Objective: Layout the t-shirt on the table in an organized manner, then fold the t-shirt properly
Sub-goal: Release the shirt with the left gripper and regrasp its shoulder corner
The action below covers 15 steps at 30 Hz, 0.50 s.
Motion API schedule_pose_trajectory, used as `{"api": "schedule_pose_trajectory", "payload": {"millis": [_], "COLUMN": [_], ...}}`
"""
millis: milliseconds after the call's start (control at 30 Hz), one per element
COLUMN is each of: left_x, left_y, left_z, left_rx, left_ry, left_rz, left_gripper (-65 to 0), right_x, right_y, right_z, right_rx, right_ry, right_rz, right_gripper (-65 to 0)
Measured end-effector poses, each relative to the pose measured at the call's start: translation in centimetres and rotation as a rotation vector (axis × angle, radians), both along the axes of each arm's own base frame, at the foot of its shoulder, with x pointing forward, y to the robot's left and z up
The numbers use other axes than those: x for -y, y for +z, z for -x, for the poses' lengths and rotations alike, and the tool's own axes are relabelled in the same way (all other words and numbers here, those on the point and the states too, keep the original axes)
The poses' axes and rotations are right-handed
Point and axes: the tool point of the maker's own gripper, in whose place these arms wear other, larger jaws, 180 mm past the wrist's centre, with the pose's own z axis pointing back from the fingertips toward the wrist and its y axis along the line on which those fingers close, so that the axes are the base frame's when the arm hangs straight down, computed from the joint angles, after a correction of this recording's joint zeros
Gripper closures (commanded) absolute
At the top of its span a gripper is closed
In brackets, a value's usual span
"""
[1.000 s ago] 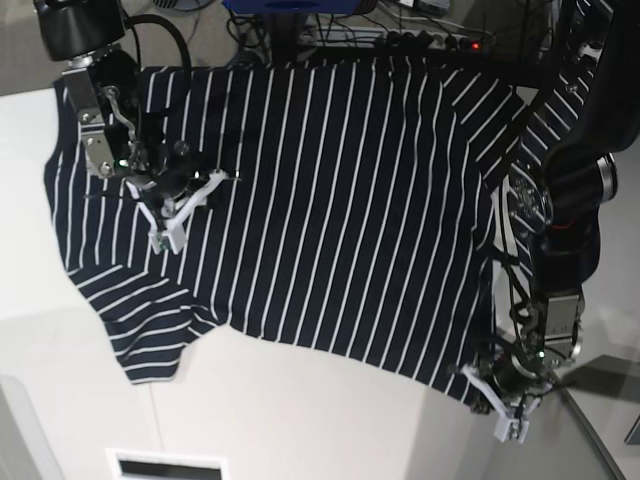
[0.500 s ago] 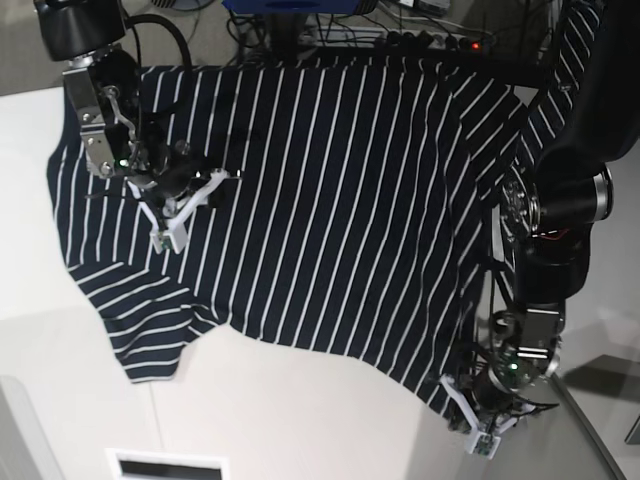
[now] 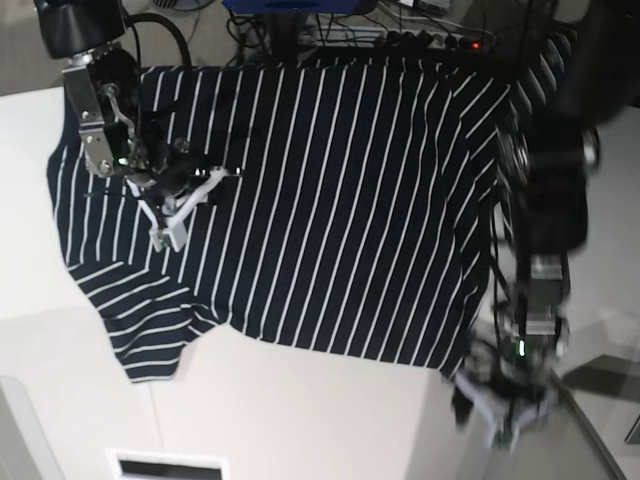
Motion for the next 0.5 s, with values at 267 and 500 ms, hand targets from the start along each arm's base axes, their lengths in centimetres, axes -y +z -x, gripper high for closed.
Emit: {"api": "schedule_pose_trajectory", "payload": {"millis": [267,500], "left_x": [-1.1,-0.5], "left_y": [-4.2,-10.8], "left_z": [12.9,25.1], "left_rx": [-0.130,-0.395], "left_ry": [0.014,-0.025], "left_rz": [-0.029,-0.069], "left_gripper": [0.0,0.0], "right_x": [1.2,1.7], "right_y": [1.3,0.9], "right_z": [-0.2,0.5], "right_rx": [0.044,0.023], "right_ry": [0.007,0.018], "right_rz": [0.026,0.035], "right_gripper": [-9.6,-9.6]}}
